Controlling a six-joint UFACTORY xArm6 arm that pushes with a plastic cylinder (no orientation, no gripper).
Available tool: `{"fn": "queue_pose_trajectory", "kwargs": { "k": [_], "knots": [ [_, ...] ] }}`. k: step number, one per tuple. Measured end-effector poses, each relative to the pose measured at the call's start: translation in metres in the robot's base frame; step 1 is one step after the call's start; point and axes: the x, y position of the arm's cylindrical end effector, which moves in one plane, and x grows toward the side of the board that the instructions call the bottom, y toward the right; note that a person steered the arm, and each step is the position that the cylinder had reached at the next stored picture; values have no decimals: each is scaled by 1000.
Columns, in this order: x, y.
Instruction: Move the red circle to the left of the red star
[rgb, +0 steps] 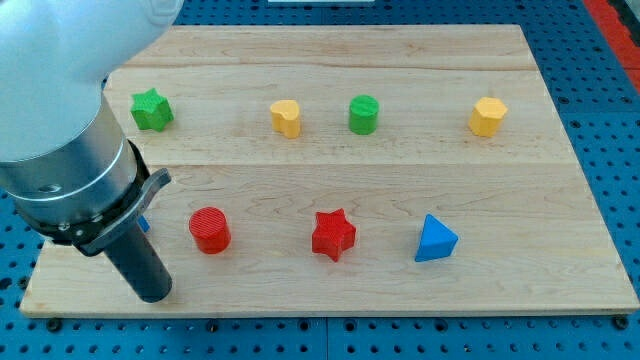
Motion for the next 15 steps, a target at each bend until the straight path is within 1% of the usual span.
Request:
{"fn": "queue_pose_trajectory", "kwargs": {
  "k": [2, 3, 4, 5, 6, 7, 8, 9, 10, 11, 12, 13, 14, 15],
  "knots": [
    [0, -1],
    [-18, -8],
    [-59, -14],
    [-74, -10],
    [-65, 51],
    [-59, 96],
    [-17, 78],
    [14, 97],
    [-3, 107],
    [-30, 113],
    [-38, 113],
    [-28, 67],
    [-61, 22],
    [-109, 46]
  ]
}}
